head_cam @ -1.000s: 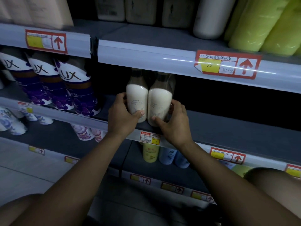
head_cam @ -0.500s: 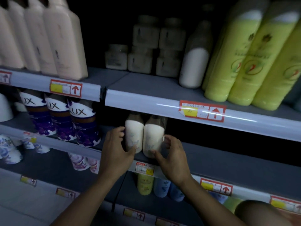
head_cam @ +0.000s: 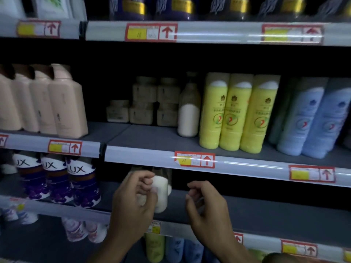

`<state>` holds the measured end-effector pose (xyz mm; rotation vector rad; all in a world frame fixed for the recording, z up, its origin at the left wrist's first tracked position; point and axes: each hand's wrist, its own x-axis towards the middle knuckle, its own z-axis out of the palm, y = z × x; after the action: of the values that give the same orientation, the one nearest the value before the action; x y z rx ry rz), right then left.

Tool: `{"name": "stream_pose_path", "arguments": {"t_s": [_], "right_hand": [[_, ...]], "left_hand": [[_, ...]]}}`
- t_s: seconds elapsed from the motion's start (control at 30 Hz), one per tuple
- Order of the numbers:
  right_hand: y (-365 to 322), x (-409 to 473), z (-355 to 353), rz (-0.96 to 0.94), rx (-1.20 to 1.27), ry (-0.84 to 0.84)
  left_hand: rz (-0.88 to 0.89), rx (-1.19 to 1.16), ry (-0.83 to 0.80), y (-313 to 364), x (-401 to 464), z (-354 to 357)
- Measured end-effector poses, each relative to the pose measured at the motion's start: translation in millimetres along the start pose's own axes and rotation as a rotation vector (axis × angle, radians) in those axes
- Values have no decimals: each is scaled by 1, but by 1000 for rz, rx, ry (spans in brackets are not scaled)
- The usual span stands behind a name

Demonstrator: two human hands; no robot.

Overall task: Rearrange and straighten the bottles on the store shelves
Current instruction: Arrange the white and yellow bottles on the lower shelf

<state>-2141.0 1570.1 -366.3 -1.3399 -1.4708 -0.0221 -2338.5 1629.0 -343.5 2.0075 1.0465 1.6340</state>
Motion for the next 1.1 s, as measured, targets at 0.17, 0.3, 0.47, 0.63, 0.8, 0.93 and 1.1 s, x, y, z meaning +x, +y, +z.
{"name": "stream_pose_path", "arguments": {"t_s": [0.17, 0.3, 0.47, 0.63, 0.8, 0.93, 1.1], "right_hand": [[-30, 26, -38, -180, -66, 170], [-38, 52, -57, -181, -115, 221], [-40, 83, -65, -68, -161, 151], [-36, 105, -63, 60, -209, 152], [-36, 118, -56, 129, -248, 195], [-35, 124, -46, 145, -284, 231], [-31, 128, -31, 180, -305, 270]], "left_hand": [[121, -36, 10, 52, 36, 12], [93, 12, -39, 71, 69, 23], [31, 57, -69, 71, 113, 42], [-52, 114, -147, 61, 145, 59], [-118, 164, -199, 48, 174, 78], [-155, 145, -221, 43, 198, 92], [-194, 131, -255, 38, 218, 106]]}}
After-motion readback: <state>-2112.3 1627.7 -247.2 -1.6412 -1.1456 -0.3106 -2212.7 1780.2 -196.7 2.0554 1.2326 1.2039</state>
